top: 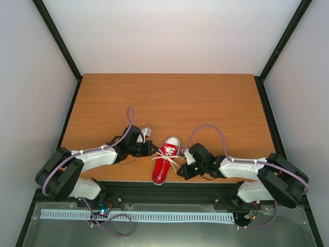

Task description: Tie the shoes

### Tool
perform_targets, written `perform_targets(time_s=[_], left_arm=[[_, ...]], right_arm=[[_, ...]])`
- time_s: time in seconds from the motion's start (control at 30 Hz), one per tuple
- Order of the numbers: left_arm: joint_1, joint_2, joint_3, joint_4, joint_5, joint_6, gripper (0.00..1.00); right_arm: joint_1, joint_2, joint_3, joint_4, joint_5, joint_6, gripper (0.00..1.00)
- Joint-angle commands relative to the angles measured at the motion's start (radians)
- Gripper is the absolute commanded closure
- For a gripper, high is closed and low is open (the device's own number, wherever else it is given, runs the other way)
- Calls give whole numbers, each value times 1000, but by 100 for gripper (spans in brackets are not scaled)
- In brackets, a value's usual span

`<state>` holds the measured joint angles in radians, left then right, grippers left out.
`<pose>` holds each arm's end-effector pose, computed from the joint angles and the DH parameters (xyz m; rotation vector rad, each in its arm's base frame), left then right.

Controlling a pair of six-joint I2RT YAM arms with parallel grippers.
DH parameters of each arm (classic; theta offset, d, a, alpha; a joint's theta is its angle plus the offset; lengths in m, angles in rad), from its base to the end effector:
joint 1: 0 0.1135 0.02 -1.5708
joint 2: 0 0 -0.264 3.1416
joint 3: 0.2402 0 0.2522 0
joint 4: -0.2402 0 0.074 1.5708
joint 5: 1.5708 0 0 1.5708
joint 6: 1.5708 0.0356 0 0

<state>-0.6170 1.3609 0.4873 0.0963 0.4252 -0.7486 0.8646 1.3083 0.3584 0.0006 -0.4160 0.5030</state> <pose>0.1906 -0.1532 0.1478 0.0627 2.5709 -1.1060 0.1220 0.1652 0.1175 -0.6757 2.6634 1.0047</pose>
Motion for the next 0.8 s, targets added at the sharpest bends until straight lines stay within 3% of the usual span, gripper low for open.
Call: perform_targets(time_s=[0.0, 0.5, 0.67, 0.7, 0.77], left_arm=[[36, 19, 35, -22, -36, -17, 99], [86, 61, 4, -10, -33, -7, 99], [86, 58, 22, -1, 40, 56, 96], [86, 48, 29, -10, 53, 73, 85], [86, 12, 37, -30, 59, 103, 50]], right_arm=[[4, -2, -60, -100, -5, 53, 97], [4, -38, -122, -75, 6, 132, 97], [4, -91, -119, -102, 11, 119, 96], [4, -115, -117, -113, 8, 112, 87], [4, -199, -107, -152, 10, 91, 49]])
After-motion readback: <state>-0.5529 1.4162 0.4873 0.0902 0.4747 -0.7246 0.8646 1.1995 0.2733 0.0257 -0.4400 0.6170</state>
